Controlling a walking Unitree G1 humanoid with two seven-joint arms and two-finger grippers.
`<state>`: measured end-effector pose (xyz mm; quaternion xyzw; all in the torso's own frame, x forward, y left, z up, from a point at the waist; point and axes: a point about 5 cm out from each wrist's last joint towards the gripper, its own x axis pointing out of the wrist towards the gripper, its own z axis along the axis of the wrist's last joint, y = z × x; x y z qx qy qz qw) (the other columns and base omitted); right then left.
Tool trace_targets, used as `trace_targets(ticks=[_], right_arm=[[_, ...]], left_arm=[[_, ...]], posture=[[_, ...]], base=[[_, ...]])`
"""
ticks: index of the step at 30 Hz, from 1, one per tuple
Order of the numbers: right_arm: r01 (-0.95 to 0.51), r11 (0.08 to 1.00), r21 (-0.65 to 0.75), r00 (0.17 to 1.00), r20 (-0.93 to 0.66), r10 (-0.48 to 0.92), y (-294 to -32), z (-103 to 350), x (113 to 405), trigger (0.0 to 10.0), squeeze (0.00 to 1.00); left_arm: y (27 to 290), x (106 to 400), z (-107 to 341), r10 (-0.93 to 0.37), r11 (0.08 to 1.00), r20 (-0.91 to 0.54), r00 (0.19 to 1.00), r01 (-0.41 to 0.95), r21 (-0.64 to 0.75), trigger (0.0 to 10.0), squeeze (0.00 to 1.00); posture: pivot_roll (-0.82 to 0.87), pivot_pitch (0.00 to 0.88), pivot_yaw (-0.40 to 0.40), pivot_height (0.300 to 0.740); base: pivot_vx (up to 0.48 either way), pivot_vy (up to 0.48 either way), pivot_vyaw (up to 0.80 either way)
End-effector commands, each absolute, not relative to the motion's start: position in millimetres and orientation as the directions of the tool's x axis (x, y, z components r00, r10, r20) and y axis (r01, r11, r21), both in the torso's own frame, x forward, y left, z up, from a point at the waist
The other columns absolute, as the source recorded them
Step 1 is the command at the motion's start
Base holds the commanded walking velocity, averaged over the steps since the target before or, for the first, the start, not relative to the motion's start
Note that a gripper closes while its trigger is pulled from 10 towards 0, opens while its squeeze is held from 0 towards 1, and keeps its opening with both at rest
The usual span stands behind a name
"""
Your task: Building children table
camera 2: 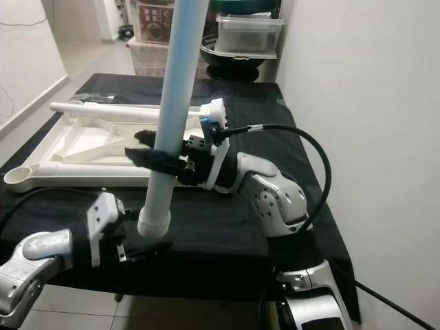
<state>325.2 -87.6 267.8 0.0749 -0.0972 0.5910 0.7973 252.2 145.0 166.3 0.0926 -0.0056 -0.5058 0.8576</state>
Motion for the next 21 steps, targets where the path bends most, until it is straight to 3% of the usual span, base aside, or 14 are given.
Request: trace_targets(ticks=[1,3,5,6,7,8,9,10,11,21], right_arm=[[-0.868,0.494,-0.049,0.468,0.252,0.847,-109.2,275.3,346.9,0.0,0.00],[-0.868,0.494,-0.049,0.468,0.252,0.847,-109.2,275.3,346.9,0.0,0.00],[-0.823,0.565,-0.058,0.537,0.245,0.807,-115.5,276.2,355.7,0.0,0.00],[-0.725,0.687,-0.039,0.662,0.235,0.712,-124.0,273.8,369.5,0.0,0.00],[-0.725,0.687,-0.039,0.662,0.235,0.712,-124.0,273.8,369.5,0.0,0.00],[-0.647,0.762,-0.028,0.738,0.226,0.636,-130.0,271.8,378.0,0.0,0.00],[-0.565,0.823,-0.052,0.800,0.207,0.562,-133.1,266.2,384.8,0.0,0.00],[-0.565,0.823,-0.052,0.800,0.207,0.562,-133.1,266.2,384.8,0.0,0.00],[-0.469,0.880,-0.075,0.857,0.202,0.474,-133.5,258.3,390.0,0.0,0.00],[-0.338,0.935,-0.107,0.888,0.293,0.355,-120.8,237.7,390.7,0.0,0.00]], left_arm=[[145.1,248.8,167.1,-0.840,0.529,-0.044,0.540,0.835,0.148,10.0,1.00],[145.1,248.8,167.1,-0.840,0.529,-0.044,0.540,0.835,0.148,10.0,1.00],[146.3,248.8,165.4,-0.818,0.564,-0.033,0.574,0.812,0.151,10.0,1.00],[146.5,253.4,158.3,-0.748,0.651,-0.023,0.663,0.740,0.167,10.0,0.70],[146.5,253.4,158.3,-0.748,0.651,-0.023,0.663,0.740,0.167,10.0,0.70],[146.3,256.3,153.3,-0.694,0.706,-0.016,0.720,0.685,0.179,10.0,0.70],[140.9,254.4,145.1,-0.664,0.735,-0.023,0.747,0.658,0.163,10.0,0.25],[140.9,254.4,145.1,-0.664,0.735,-0.023,0.747,0.658,0.163,10.0,0.25],[128.6,247.5,136.2,-0.660,0.742,-0.032,0.751,0.658,0.133,10.0,0.00],[110.0,242.9,133.9,-0.649,0.756,-0.008,0.760,0.647,0.100,10.0,0.00]], posture=[[0.01,0.000,-0.056,0.740],[0.01,0.000,-0.056,0.740],[0.01,0.000,-0.056,0.740],[0.02,0.000,-0.064,0.740],[0.02,0.000,-0.064,0.740],[0.02,0.000,-0.064,0.740],[0.03,0.000,-0.072,0.740],[0.03,0.000,-0.072,0.740],[0.04,0.000,-0.079,0.740],[0.06,0.000,-0.077,0.740]], base=[[0.000,0.000,0.00],[0.000,0.000,0.00],[0.000,0.000,0.00],[0.000,0.000,0.00],[0.000,0.000,0.00],[0.000,0.000,0.00],[0.000,0.000,0.00],[0.000,0.000,0.00],[0.000,0.000,0.00],[0.000,0.000,0.00]])
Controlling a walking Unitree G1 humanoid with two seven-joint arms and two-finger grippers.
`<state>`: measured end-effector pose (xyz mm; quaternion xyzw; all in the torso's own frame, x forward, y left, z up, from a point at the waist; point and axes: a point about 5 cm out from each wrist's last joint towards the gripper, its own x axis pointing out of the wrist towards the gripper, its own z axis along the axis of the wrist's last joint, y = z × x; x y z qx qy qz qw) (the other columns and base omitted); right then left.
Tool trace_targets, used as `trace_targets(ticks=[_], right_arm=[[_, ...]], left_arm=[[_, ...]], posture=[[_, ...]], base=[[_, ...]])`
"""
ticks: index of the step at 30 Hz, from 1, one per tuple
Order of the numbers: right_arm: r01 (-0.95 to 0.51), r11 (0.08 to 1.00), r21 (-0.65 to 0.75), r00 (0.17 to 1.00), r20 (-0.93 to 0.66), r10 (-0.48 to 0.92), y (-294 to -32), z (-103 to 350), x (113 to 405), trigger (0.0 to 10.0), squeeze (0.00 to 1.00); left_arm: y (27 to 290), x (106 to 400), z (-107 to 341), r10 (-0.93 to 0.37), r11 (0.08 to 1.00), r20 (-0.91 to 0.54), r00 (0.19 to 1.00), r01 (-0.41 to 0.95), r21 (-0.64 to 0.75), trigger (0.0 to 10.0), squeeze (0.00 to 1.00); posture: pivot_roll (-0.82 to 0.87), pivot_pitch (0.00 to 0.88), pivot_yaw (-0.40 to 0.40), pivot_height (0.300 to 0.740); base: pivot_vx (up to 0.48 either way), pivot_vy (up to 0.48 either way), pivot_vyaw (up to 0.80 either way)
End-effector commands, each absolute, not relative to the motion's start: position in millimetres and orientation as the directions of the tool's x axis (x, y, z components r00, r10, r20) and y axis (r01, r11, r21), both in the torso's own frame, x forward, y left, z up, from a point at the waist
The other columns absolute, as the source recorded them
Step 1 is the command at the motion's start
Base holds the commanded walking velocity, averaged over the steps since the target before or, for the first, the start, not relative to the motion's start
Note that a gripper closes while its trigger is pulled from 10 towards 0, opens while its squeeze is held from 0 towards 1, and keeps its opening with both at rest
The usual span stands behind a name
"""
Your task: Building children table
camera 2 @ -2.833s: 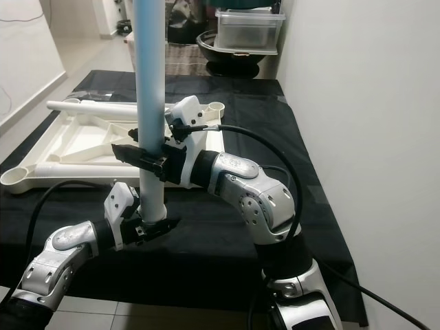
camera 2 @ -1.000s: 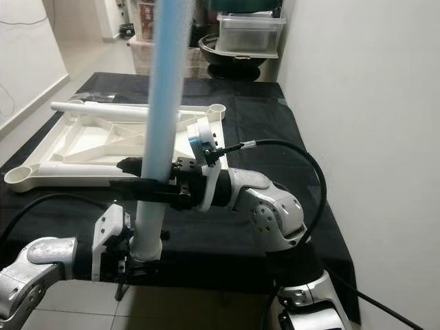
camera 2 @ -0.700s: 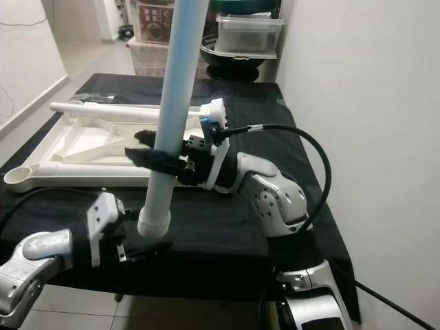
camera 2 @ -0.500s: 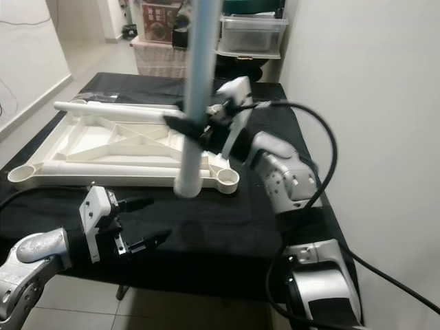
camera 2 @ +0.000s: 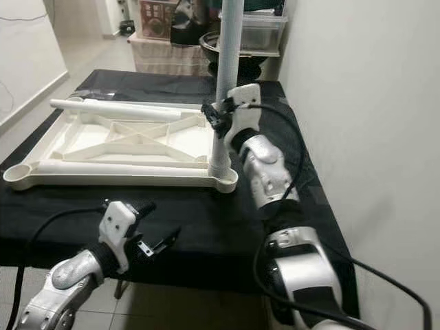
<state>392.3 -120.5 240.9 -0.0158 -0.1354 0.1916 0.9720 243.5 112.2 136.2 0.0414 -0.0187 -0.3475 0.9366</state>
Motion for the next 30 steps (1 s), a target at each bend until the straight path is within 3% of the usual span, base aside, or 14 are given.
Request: trace_targets(ticks=[1,9,16,30], right_arm=[[-0.332,0.933,-0.137,0.877,0.321,0.359,-116.9,232.6,388.4,0.0,0.00],[-0.331,0.895,-0.299,0.811,0.394,0.432,-103.3,220.1,375.7,0.0,0.00],[-0.204,0.863,-0.463,0.790,0.443,0.425,-110.1,206.8,366.5,0.0,0.00],[-0.224,0.858,-0.461,0.808,0.404,0.428,-109.7,182.2,363.5,0.0,0.00]], left_arm=[[109.0,243.0,133.6,-0.646,0.758,-0.006,0.763,0.643,0.108,10.0,0.00],[112.0,244.4,134.2,-0.624,0.775,0.004,0.781,0.619,0.128,10.0,0.00],[113.2,244.6,134.8,-0.603,0.793,0.017,0.798,0.597,0.119,10.0,0.00],[110.5,245.6,133.6,-0.607,0.790,0.016,0.794,0.601,0.119,10.0,0.00]], posture=[[0.06,0.000,-0.075,0.740],[0.07,0.000,-0.072,0.740],[0.07,0.000,-0.067,0.740],[0.07,0.000,-0.065,0.740]], base=[[0.000,0.000,0.00],[0.000,0.000,0.00],[0.000,0.000,0.00],[0.000,0.000,0.00]])
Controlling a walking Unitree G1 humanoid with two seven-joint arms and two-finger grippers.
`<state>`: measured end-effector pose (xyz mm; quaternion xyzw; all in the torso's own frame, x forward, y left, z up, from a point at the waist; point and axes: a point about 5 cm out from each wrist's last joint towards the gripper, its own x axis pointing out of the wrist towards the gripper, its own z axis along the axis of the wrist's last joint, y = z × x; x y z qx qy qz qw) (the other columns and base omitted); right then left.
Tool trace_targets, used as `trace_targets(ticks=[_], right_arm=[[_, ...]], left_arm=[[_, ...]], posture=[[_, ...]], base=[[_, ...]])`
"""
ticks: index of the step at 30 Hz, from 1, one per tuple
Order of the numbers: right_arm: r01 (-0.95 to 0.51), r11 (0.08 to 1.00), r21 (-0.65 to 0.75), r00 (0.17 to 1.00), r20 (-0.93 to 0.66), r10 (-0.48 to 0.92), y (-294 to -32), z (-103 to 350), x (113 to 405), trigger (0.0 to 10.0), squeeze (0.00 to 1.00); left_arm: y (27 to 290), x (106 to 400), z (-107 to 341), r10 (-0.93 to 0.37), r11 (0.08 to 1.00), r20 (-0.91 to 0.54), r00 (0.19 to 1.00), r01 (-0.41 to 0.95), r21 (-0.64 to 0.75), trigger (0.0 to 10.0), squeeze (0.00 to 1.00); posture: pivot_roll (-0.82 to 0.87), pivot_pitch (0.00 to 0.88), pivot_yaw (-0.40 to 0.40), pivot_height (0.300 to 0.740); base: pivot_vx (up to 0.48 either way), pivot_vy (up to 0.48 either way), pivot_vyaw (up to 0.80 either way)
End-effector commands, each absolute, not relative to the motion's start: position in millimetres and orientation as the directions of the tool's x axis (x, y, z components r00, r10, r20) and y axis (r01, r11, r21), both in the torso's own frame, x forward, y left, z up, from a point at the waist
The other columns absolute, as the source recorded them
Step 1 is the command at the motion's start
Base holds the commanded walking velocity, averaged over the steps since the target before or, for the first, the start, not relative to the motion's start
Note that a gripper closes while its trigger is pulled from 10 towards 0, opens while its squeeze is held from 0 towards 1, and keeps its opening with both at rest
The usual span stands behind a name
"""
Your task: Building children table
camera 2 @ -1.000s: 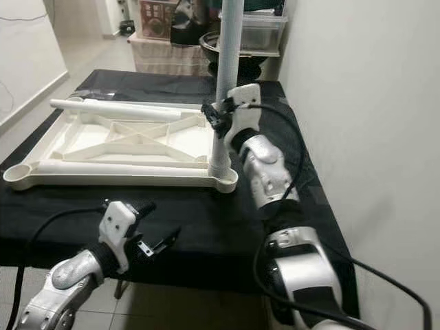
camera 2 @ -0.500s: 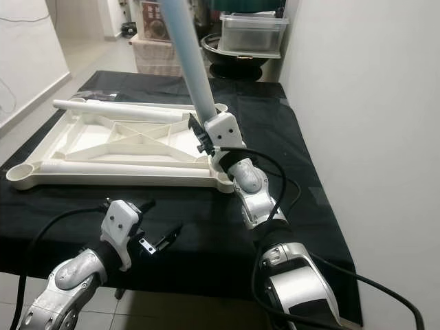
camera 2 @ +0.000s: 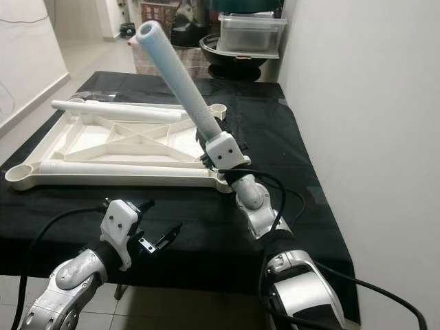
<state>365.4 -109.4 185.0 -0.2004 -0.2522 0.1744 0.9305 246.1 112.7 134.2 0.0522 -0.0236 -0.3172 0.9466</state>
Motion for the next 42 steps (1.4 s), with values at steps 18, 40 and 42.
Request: trace_targets(ticks=[18,40,42], right_arm=[[-0.411,0.809,-0.421,0.822,0.212,0.528,-104.5,149.1,360.6,0.0,0.00],[-0.952,0.294,-0.090,0.299,-0.046,0.953,-90.0,168.8,332.2,0.0,0.00],[-0.963,0.262,-0.063,0.265,-0.044,0.963,-88.7,172.1,327.5,0.0,0.00]], left_arm=[[110.2,247.1,129.6,-0.601,0.796,0.007,0.799,0.597,0.102,10.0,0.00],[113.7,251.1,128.8,-0.590,0.806,0.003,0.808,0.588,0.070,10.0,0.00],[114.9,250.4,128.5,-0.586,0.808,0.002,0.810,0.585,0.068,10.0,0.00]], posture=[[0.06,0.000,-0.070,0.740],[0.04,0.000,-0.072,0.740],[0.04,0.000,-0.072,0.740]], base=[[0.000,0.000,0.00],[0.000,0.000,0.00],[0.000,0.000,0.00]])
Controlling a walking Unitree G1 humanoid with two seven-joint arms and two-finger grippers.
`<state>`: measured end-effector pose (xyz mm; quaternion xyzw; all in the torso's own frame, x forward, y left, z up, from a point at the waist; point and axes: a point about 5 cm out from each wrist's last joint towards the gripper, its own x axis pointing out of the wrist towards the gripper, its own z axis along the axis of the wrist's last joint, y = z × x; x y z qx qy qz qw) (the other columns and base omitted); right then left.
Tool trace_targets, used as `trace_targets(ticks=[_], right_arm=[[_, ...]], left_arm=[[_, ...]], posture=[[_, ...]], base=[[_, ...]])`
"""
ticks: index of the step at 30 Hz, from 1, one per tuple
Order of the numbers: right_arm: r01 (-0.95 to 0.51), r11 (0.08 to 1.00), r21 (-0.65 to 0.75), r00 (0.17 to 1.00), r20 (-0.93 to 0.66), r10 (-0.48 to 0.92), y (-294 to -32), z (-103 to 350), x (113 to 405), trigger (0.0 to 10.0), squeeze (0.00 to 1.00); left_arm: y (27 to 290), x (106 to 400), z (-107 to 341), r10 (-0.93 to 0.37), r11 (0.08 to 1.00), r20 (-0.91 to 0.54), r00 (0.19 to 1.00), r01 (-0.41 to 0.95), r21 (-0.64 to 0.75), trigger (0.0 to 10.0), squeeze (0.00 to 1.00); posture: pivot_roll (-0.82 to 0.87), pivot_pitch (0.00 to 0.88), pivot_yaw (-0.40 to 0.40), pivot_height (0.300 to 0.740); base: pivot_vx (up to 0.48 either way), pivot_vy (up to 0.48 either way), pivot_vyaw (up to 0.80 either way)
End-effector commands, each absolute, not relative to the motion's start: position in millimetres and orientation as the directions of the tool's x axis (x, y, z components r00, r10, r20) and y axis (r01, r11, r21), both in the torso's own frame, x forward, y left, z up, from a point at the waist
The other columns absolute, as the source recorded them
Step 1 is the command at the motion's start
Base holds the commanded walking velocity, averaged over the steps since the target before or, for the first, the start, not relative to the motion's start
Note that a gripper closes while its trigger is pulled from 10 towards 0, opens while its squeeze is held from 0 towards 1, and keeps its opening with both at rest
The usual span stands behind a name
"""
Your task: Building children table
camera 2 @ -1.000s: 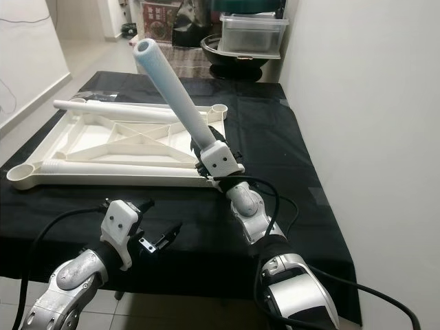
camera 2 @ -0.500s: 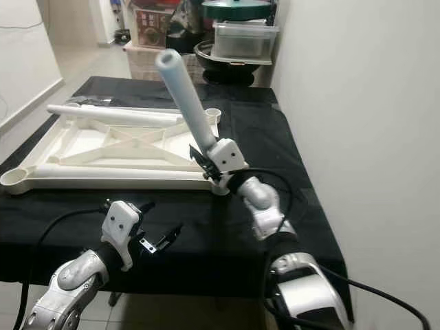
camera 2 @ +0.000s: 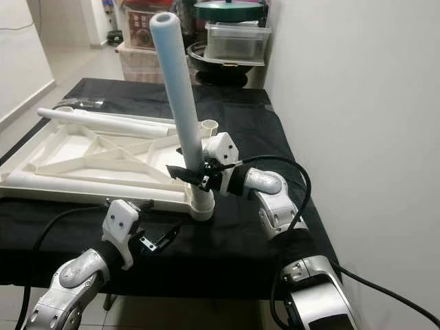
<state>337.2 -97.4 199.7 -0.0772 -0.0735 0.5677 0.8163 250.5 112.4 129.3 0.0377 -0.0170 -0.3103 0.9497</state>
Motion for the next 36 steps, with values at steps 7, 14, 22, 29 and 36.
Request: trace_targets(ticks=[7,14,22,29,36], right_arm=[[-0.959,0.282,-0.009,0.283,-0.060,0.957,-88.8,181.3,338.8,0.0,0.00],[-0.937,0.348,-0.018,0.349,-0.067,0.935,-86.4,185.2,354.0,0.0,0.00],[-0.857,0.512,0.060,0.508,-0.067,0.859,-93.0,173.4,362.9,0.0,0.00],[-0.766,0.628,0.139,0.626,-0.063,0.777,-110.9,152.5,361.3,0.0,0.00],[-0.702,0.693,0.163,0.699,-0.031,0.715,-115.5,145.8,357.5,0.0,0.00]], left_arm=[[115.2,250.8,126.8,-0.578,0.815,0.000,0.816,0.577,0.057,10.0,0.00],[113.6,251.2,125.5,-0.578,0.814,-0.004,0.816,0.577,0.058,10.0,0.00],[117.3,249.1,120.7,-0.559,0.827,-0.023,0.829,0.559,0.056,10.0,0.00],[118.1,248.6,118.0,-0.551,0.833,-0.030,0.834,0.552,0.049,10.0,0.00],[118.5,249.8,117.4,-0.548,0.834,-0.030,0.836,0.549,0.053,10.0,0.00]], posture=[[0.05,0.000,-0.079,0.740],[0.05,0.000,-0.081,0.740],[0.06,0.000,-0.085,0.740],[0.05,0.000,-0.077,0.740],[0.04,0.000,-0.071,0.740]], base=[[0.000,0.000,0.00],[0.000,0.000,0.00],[0.000,0.000,0.00],[0.000,0.000,0.00],[0.000,0.000,0.00]])
